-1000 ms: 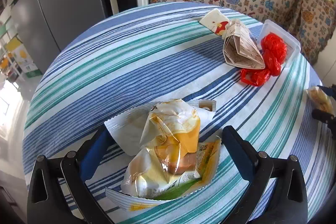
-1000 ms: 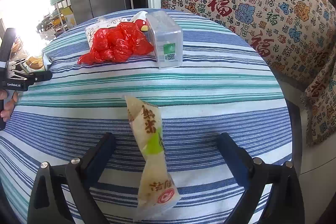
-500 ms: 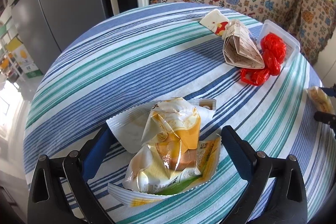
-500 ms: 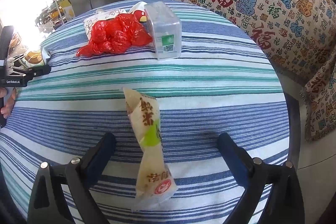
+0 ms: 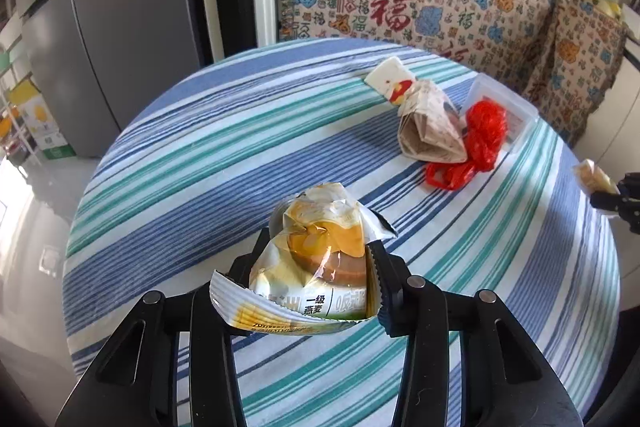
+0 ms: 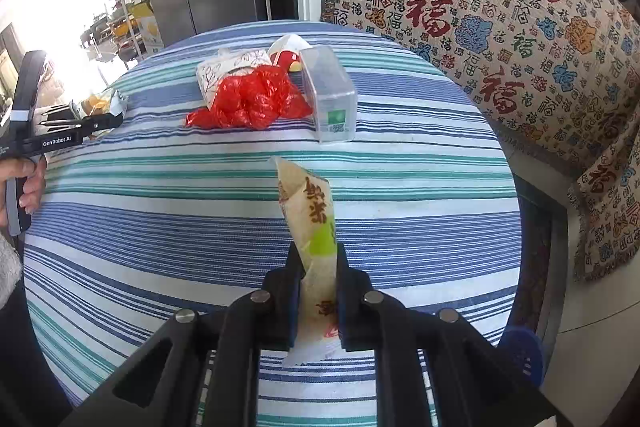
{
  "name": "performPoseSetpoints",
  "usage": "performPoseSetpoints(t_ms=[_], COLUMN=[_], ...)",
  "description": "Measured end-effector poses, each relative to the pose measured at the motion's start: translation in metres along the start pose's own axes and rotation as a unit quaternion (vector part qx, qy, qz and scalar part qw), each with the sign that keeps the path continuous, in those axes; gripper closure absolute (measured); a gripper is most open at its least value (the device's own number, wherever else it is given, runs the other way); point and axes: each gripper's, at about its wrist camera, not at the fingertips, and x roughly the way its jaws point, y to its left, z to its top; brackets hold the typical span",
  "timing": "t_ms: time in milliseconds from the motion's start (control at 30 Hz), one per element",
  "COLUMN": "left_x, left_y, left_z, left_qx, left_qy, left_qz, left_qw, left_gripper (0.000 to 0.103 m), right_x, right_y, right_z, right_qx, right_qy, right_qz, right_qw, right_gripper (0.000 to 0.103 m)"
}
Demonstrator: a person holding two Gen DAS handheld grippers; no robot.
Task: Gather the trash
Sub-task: 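Carry the snack bag and stick wrapper over the wastebasket and open both tools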
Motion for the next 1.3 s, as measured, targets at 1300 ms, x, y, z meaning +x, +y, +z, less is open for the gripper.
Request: performPoseSetpoints(t_ms=[1300], left_x=[0.040], left_y=[-0.490], left_z=[0.033], left_qx=[0.182], left_qy=[0.039], left_qz=[-0.286], left_qw=[0.9400], left_gripper=[0.059], right_x=[-0.125], right_y=[-0.299], right_z=[-0.189], right_qx=[0.309], right_qy=[0.022], right_qz=[-0.167], right_qw=[0.936], right_gripper=[0.089])
